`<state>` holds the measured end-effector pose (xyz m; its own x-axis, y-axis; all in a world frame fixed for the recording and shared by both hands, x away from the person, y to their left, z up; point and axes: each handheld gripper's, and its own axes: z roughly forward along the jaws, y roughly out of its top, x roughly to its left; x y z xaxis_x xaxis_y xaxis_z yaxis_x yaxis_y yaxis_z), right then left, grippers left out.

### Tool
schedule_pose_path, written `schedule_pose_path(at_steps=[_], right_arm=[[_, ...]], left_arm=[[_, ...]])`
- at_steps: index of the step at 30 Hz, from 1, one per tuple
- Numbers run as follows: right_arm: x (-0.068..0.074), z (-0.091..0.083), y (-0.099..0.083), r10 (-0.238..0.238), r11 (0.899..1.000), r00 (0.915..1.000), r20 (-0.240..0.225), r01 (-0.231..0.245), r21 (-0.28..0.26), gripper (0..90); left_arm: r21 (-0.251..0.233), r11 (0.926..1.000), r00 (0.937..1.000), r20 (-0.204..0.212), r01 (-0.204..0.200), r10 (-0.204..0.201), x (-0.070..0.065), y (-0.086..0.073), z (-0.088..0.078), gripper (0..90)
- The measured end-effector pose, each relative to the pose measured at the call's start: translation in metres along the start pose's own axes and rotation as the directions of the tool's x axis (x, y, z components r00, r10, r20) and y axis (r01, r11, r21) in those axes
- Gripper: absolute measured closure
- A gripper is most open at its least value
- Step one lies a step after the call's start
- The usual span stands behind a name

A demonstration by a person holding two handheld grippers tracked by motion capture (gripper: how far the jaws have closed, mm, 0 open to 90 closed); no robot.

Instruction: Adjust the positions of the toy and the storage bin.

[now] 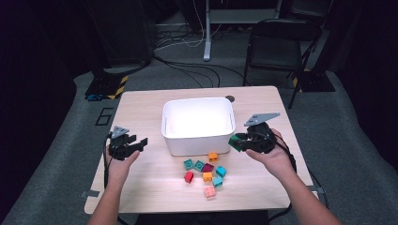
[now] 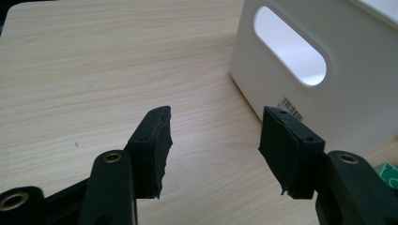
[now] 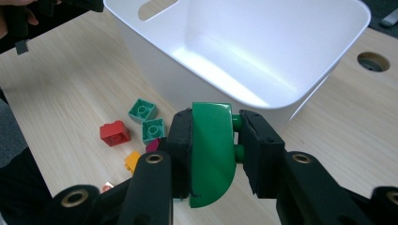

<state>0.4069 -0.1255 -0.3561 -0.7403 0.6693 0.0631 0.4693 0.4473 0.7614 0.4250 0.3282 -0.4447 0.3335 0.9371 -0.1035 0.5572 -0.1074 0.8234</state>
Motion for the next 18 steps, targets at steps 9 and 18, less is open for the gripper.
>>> schedule_pose_path(at_steps=[9,18], right_arm=[[0.002,-0.006,0.028,-0.035,0.999,0.9993,0.013,0.035,-0.017,66.1],[-0.006,0.011,0.051,-0.028,0.999,0.9995,0.013,0.029,-0.031,66.1]], left_arm=[[0.002,1.0000,1.0000,0.005,0.003,-0.003,0.002,0.000,0.000,43.2],[0.002,1.0000,0.9999,0.009,0.005,-0.005,0.002,0.002,0.003,43.2]])
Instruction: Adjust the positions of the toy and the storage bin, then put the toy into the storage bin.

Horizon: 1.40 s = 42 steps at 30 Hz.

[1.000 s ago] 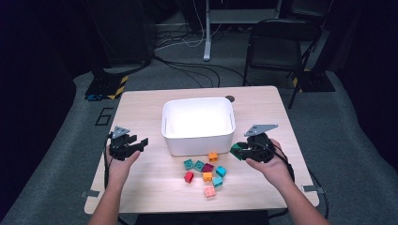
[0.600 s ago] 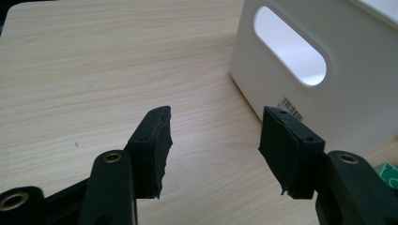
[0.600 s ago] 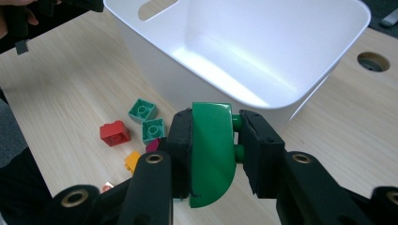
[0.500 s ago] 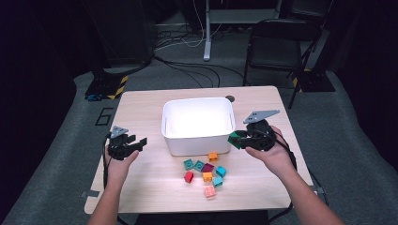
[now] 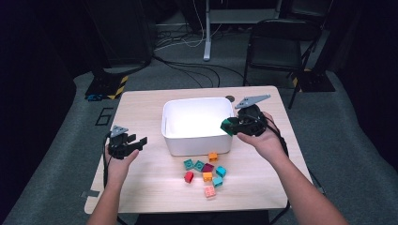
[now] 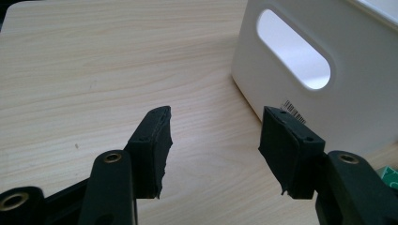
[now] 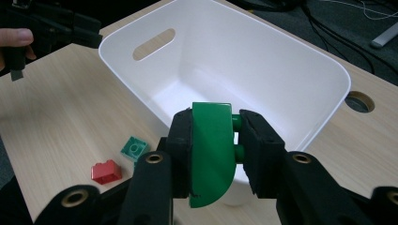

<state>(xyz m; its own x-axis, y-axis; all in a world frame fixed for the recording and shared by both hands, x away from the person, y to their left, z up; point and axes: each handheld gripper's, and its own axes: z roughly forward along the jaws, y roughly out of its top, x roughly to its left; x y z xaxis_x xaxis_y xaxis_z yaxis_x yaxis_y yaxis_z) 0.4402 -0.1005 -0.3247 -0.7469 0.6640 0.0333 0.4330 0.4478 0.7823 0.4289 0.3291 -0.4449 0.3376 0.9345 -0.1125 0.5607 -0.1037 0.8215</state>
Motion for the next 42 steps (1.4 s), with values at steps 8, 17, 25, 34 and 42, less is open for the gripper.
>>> schedule_pose_path(at_steps=[8,17,25,34,42], right_arm=[[-0.008,0.023,0.020,-0.003,1.000,1.0000,0.007,0.003,0.006,66.1],[-0.015,0.064,0.035,0.005,1.000,0.9999,0.011,-0.005,0.017,66.1],[-0.014,0.095,0.043,0.000,0.999,0.9999,0.015,-0.001,0.040,66.1],[-0.017,0.118,0.047,0.008,0.998,0.9994,0.032,-0.010,0.066,66.0],[-0.015,0.113,0.048,0.023,0.999,0.9986,0.048,-0.025,0.044,59.5]], left_arm=[[-0.002,1.0000,1.0000,0.002,0.001,-0.001,0.000,0.001,0.001,43.1],[-0.002,1.0000,1.0000,0.004,0.002,-0.002,0.001,0.001,0.002,43.1],[-0.004,1.0000,1.0000,0.005,0.008,-0.008,0.004,0.001,0.002,43.1],[0.002,1.0000,1.0000,0.006,0.007,-0.007,0.005,0.002,0.003,43.1],[-0.004,0.9999,0.9999,0.004,0.013,-0.013,0.006,0.002,0.003,43.1]])
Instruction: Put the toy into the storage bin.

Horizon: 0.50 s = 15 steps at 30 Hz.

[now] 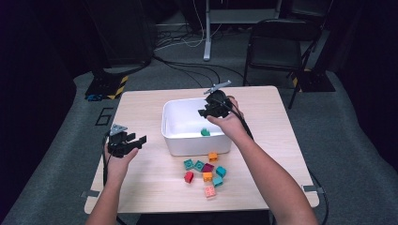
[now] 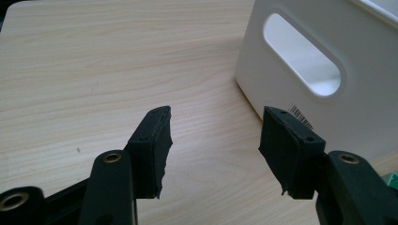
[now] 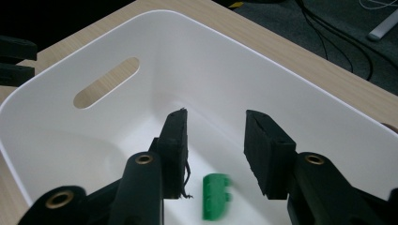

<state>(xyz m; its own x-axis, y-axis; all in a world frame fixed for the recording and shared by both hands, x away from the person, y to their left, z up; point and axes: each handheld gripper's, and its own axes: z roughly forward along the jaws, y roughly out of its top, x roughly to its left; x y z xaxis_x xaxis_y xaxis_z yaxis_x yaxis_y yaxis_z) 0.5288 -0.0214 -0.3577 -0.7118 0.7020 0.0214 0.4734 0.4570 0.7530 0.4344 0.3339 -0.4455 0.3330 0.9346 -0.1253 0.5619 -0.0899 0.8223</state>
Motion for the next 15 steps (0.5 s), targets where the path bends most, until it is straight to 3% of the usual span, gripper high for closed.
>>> schedule_pose_path(at_steps=[7,10,15], right_arm=[[0.010,-0.024,-0.002,-0.033,0.999,0.9994,0.014,0.034,-0.027,59.0],[0.017,-0.038,-0.005,-0.075,0.996,0.9970,0.016,0.076,-0.041,58.8],[0.025,-0.059,-0.017,-0.062,0.997,0.9981,-0.010,0.061,-0.051,58.0]], left_arm=[[0.004,1.0000,1.0000,0.004,-0.006,0.006,-0.002,0.000,0.001,43.1],[0.005,1.0000,1.0000,0.004,-0.008,0.008,-0.002,0.001,0.001,43.1],[0.003,1.0000,1.0000,0.003,-0.008,0.008,-0.003,0.001,0.001,43.1]])
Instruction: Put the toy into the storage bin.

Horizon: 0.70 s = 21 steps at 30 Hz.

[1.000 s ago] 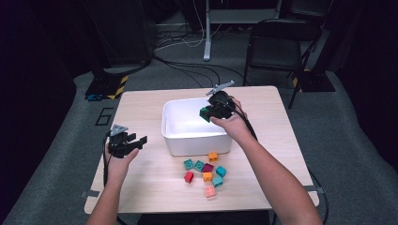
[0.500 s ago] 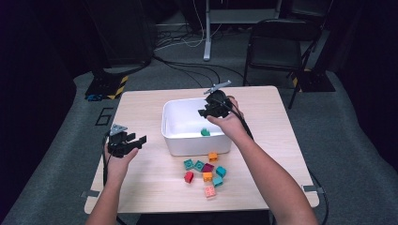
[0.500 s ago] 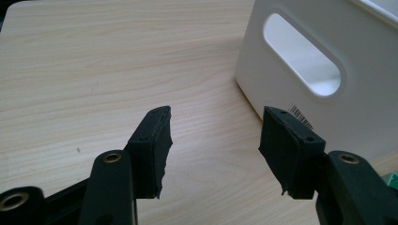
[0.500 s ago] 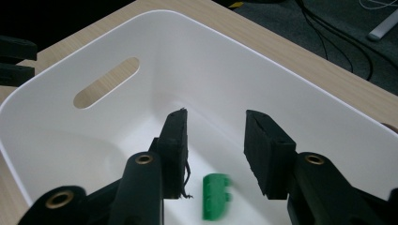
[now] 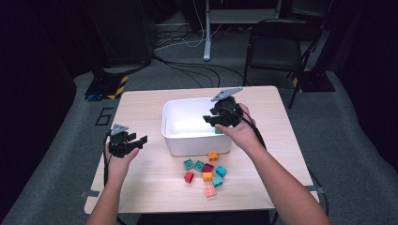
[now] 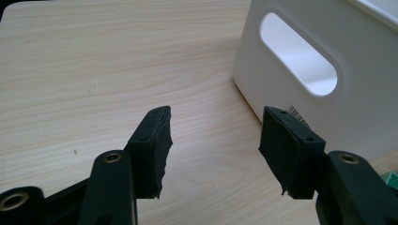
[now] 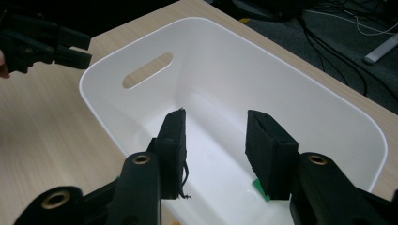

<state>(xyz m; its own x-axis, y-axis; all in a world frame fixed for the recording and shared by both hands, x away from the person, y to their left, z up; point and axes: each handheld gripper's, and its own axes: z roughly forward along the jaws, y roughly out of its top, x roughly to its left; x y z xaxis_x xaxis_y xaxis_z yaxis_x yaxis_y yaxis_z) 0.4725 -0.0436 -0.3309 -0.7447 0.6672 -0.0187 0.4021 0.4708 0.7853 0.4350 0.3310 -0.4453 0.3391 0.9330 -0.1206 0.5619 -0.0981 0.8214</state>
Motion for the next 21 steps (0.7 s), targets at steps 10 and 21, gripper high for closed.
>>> schedule_pose_path(at_steps=[10,21], right_arm=[[0.008,-0.042,-0.031,0.004,0.999,1.0000,-0.005,-0.004,-0.033,57.6],[0.028,-0.059,-0.090,0.005,0.997,0.9994,0.033,-0.002,-0.083,56.2]], left_arm=[[0.007,0.9999,0.9999,0.007,-0.013,0.013,-0.004,0.001,0.003,43.4],[0.009,0.9997,0.9997,0.014,-0.022,0.022,-0.007,0.003,0.005,43.7]])
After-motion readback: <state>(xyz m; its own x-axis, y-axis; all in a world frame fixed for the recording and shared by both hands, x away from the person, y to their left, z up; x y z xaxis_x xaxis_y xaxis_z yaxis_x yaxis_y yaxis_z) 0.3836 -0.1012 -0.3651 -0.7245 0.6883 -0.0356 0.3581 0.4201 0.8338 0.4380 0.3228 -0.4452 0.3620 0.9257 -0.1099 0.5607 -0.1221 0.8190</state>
